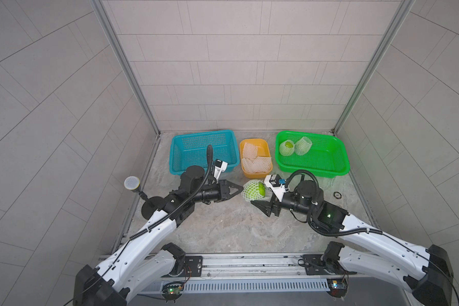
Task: Sleeve custard apples in foam nets
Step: Adjust the foam net on the custard apple.
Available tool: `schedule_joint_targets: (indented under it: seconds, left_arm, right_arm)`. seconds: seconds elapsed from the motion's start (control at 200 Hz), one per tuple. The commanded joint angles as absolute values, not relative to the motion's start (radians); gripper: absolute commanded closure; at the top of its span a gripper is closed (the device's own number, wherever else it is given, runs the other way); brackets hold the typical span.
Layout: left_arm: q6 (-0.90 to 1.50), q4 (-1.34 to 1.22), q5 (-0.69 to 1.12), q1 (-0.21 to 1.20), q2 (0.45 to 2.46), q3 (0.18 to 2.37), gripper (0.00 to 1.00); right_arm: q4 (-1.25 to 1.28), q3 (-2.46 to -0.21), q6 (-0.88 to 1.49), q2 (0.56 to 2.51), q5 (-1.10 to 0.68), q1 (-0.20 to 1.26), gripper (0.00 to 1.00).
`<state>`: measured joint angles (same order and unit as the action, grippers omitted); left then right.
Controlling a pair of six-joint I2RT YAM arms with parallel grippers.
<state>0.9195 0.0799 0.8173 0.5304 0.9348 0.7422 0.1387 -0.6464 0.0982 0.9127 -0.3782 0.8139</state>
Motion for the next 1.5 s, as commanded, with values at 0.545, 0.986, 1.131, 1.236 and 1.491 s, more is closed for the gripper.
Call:
schedule_joint_targets:
  seconds: [0.545,0.986,1.131,1.236,1.491]
  left_arm:
    - [0.971,0.062,0.759,0.403,0.824,0.681,0.32]
    - [0.940,0.086,0.758,0.357,0.788,0.660,0.32]
    - [0.941,0.072,0.777,0.354,0.784,0.656,0.32]
    - [0.933,0.069,0.786,0.355,0.784,0.667,0.32]
    - [0.988,-0.040,0.832,0.355,0.784,0.660,0.40]
  right_arm:
    - [0.213,-0.646,0.200,0.904,-0.449,0.745,0.19]
    - [0.635,-0.627,0.657,0.943,-0.849,0.629,0.18]
    - [0.765,-0.586,0.754,0.969,-0.890,0.629,0.19]
    - [0.772,-0.577,0.759,0.978,-0.890,0.630,0.18]
    - [0.704,-0.577,0.712,0.973,-0.863,0.630,0.19]
